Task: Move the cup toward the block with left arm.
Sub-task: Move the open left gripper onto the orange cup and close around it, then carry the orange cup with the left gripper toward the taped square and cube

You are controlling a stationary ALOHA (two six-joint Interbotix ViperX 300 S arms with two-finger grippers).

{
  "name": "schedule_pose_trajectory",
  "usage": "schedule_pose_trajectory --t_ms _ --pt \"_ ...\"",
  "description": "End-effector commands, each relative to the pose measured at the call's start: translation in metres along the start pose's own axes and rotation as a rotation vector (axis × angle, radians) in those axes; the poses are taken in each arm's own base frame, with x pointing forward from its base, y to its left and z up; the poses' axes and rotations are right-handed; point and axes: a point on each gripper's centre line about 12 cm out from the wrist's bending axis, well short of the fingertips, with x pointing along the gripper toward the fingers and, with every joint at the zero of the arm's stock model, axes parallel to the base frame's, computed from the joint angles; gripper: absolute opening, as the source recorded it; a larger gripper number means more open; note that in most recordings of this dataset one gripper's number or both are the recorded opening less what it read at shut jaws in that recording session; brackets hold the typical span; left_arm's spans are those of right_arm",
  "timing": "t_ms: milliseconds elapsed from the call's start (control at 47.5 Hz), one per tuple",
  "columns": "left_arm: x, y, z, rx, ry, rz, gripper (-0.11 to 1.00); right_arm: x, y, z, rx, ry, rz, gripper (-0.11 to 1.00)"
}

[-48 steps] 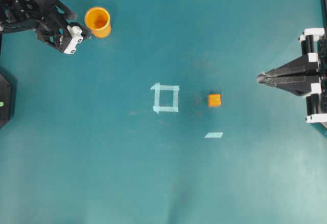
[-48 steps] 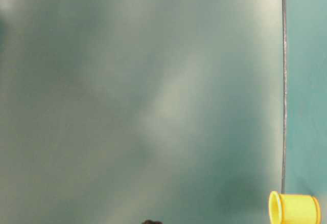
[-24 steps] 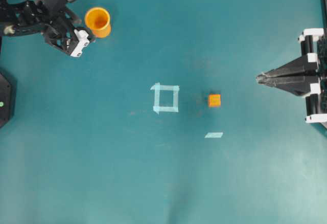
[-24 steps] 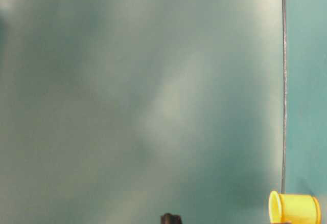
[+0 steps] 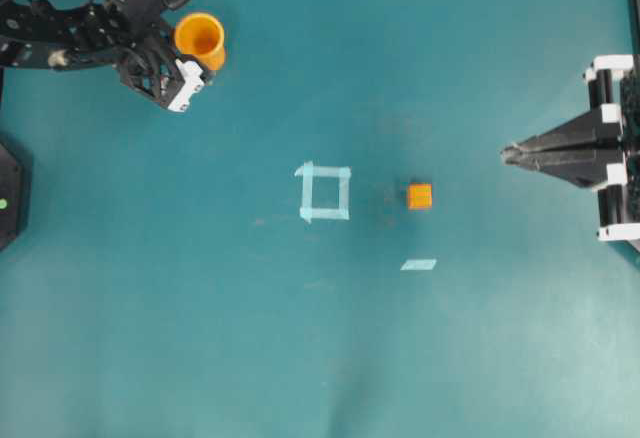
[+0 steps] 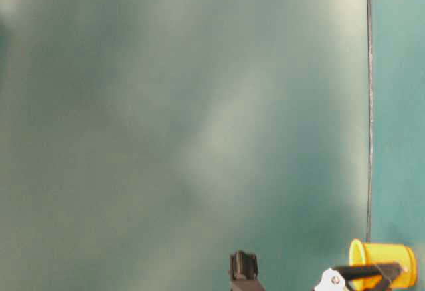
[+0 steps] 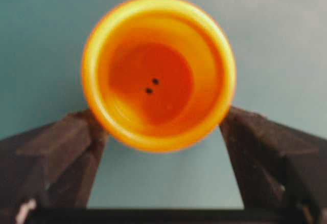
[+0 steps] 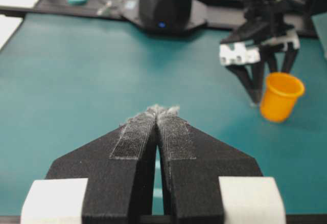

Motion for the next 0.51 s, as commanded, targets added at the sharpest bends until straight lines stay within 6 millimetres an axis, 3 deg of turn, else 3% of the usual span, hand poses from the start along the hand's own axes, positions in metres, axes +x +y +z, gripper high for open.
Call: schedule_pose_trajectory --t_ms 0,484 --pt "0.001 -0.003 0.016 0.002 -0.042 -0.008 0.79 0.002 0.000 0.013 -0.003 -0.034 0.000 0.00" --pt "0.019 -0.001 0.030 -0.004 -0.057 -0.002 0.76 0.004 0.001 0.010 -0.004 -0.022 0.007 0.00"
